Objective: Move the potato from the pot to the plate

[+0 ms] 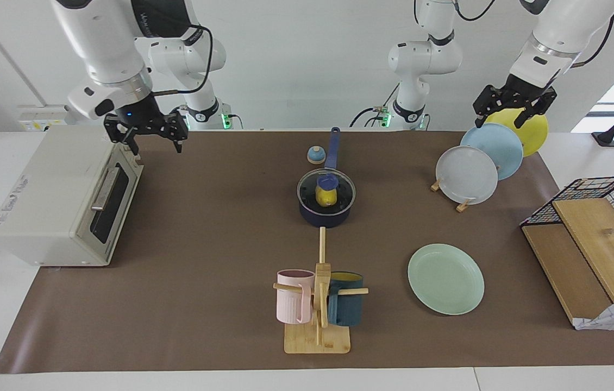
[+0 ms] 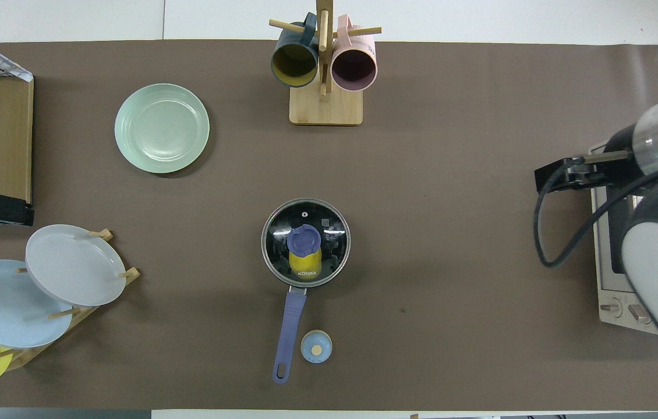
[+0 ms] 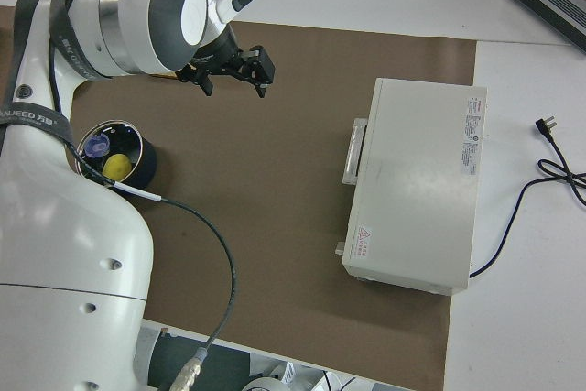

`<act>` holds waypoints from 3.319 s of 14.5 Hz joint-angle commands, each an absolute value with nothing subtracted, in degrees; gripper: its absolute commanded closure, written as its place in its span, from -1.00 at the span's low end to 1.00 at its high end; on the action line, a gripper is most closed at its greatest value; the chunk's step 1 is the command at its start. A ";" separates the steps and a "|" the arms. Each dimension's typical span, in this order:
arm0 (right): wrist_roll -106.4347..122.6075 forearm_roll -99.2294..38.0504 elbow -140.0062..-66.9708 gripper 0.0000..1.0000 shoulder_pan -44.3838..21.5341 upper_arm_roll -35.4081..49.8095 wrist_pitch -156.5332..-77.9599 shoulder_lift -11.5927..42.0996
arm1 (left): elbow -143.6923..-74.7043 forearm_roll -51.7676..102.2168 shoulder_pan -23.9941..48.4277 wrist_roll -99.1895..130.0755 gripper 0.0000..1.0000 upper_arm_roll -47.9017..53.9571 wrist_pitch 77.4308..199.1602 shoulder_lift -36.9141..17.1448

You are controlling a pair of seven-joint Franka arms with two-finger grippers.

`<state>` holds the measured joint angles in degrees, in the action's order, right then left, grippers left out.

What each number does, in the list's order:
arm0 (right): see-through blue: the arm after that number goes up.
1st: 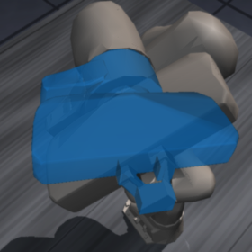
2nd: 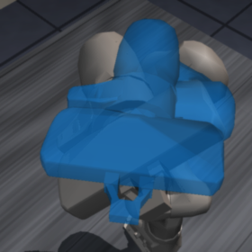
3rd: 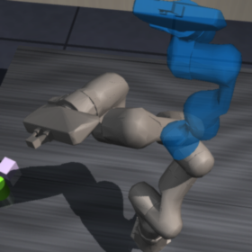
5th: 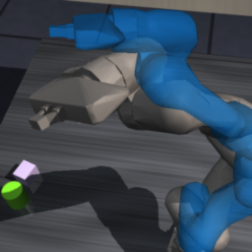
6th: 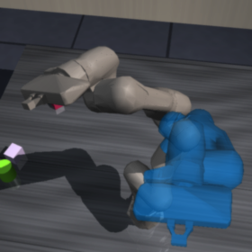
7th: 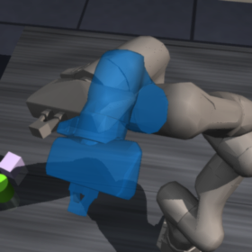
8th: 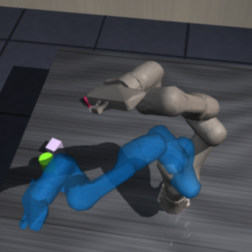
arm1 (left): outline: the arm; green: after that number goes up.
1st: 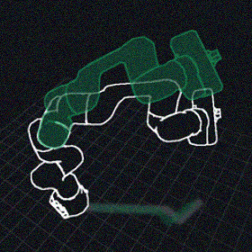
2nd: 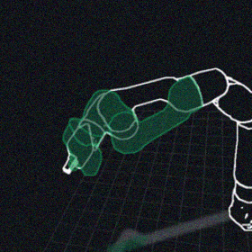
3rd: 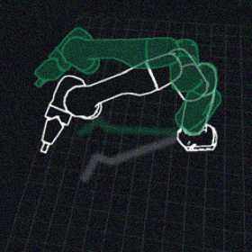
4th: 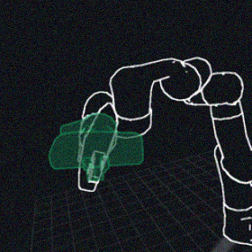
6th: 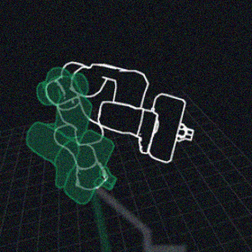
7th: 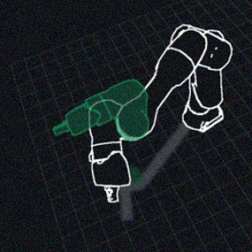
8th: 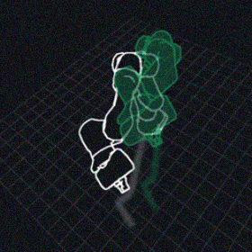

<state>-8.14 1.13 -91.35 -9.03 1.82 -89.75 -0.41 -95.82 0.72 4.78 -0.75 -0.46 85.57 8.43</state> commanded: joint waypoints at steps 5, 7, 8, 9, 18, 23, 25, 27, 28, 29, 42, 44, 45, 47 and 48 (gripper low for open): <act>-27.91 -0.79 -78.32 -1.00 -25.20 2.55 -90.59 13.25 | -97.47 0.26 5.27 -1.41 -1.00 0.53 86.48 10.02; -35.30 0.08 -78.14 -1.00 -31.52 2.55 -95.96 17.03 | -97.47 0.26 4.49 -0.88 -1.00 0.27 86.75 10.11; -36.55 0.17 -78.22 -1.00 -33.03 2.55 -98.24 17.83 | -97.47 0.26 4.57 -0.79 -1.00 0.18 86.66 10.11; -37.17 0.00 -79.53 -1.00 -33.92 2.64 -101.48 18.02 | -97.47 0.26 4.57 -0.53 -1.00 0.18 86.66 10.11; -41.22 3.34 -93.67 -1.00 -40.96 2.55 -114.25 19.43 | -97.29 0.79 5.10 6.50 -1.00 0.26 87.98 9.93; -40.87 4.66 -97.65 -1.00 -41.04 2.64 -116.63 17.93 | -97.65 0.79 5.27 5.72 -1.00 0.26 87.63 10.11; -40.69 4.75 -97.73 -1.00 -41.04 2.55 -116.54 17.93 | -97.65 0.79 5.36 5.97 -1.00 0.26 87.80 10.11; -40.69 4.75 -98.35 -0.91 -41.04 2.64 -116.72 17.84 | -97.91 0.79 5.45 6.68 -1.00 0.53 88.07 10.19; -40.69 4.83 -98.35 -0.85 -41.04 2.64 -116.72 17.84 | -98.61 0.79 5.45 6.77 -1.00 0.53 88.15 10.28; -40.69 4.83 -98.35 -0.80 -41.04 2.64 -116.72 17.75 | -98.61 0.79 5.45 6.59 -1.00 0.53 88.15 10.28; -37.63 4.83 -92.04 0.23 -38.86 2.46 -112.26 18.02 | -99.49 1.93 7.11 6.15 -1.00 0.79 89.91 10.99; -32.72 4.75 -89.31 0.23 -36.66 2.11 -108.91 17.93 | -99.67 1.93 8.69 6.68 -1.00 0.97 90.96 10.99; -29.48 4.66 -88.69 0.23 -34.74 2.11 -107.85 17.76 | -99.75 1.93 9.66 6.85 -1.00 0.97 91.05 10.99; -22.89 4.48 -88.77 0.23 -30.52 2.11 -107.32 16.79 | -99.93 1.93 12.11 8.95 -1.00 0.97 90.97 10.90; -18.94 4.31 -89.20 0.23 -28.15 2.11 -107.14 16.27 | -100.54 1.93 14.30 10.79 -1.00 0.97 91.05 10.72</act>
